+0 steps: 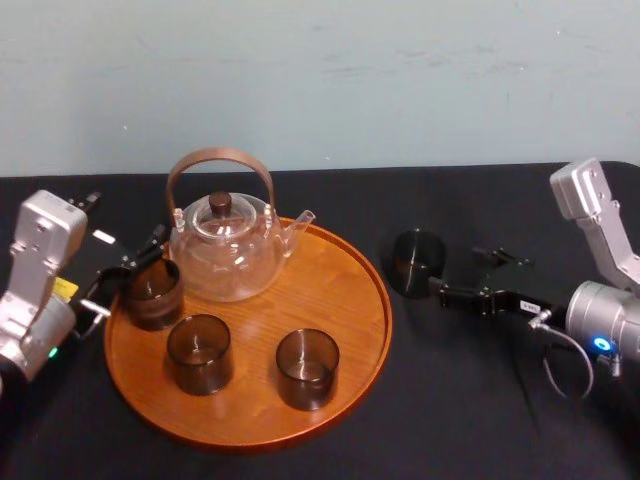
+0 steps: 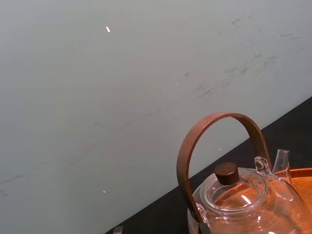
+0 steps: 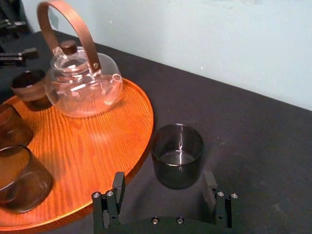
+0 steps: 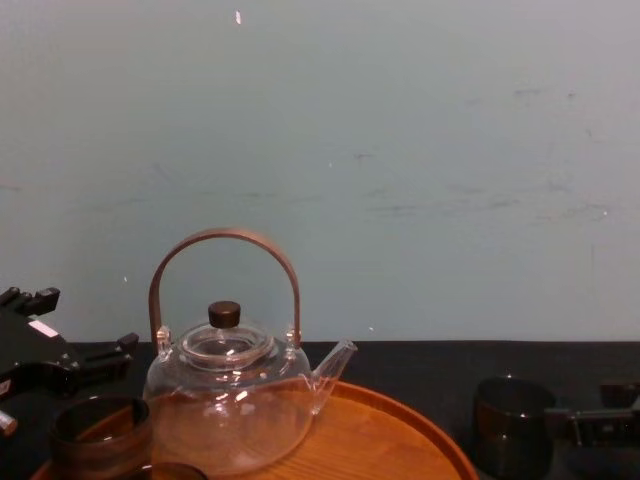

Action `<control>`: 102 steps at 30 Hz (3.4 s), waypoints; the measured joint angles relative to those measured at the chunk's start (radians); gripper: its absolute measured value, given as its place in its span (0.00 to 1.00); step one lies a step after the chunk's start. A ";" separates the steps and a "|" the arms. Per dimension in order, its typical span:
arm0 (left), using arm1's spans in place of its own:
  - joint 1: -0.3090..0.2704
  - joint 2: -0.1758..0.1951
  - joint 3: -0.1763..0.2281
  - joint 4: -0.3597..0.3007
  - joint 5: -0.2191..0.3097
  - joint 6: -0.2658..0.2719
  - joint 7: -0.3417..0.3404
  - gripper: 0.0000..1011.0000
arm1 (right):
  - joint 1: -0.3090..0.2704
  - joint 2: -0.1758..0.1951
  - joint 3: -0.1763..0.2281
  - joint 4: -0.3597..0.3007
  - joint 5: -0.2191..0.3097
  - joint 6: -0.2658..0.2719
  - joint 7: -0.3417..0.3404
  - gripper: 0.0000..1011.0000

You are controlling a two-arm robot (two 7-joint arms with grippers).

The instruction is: Pick up the glass from the table and place it on the tray.

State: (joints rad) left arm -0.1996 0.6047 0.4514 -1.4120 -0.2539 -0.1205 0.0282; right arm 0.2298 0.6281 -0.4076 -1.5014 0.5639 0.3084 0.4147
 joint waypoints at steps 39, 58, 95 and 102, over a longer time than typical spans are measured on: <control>0.000 0.000 0.000 0.000 0.000 0.000 0.000 0.99 | 0.142 -0.156 -0.042 0.207 -0.173 0.003 -0.005 0.99; 0.000 0.000 0.000 0.000 0.000 0.000 0.000 0.99 | 0.184 -0.206 -0.040 0.274 -0.220 0.003 0.009 0.99; 0.000 0.000 0.000 0.000 0.000 0.000 0.000 0.99 | 0.195 -0.228 -0.032 0.301 -0.252 0.007 0.010 0.89; 0.000 0.000 0.000 0.000 0.000 0.000 0.000 0.99 | 0.195 -0.228 -0.032 0.300 -0.251 0.008 0.010 0.89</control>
State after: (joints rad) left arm -0.1995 0.6047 0.4513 -1.4119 -0.2539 -0.1205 0.0283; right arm 0.4244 0.4004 -0.4399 -1.2012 0.3125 0.3164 0.4249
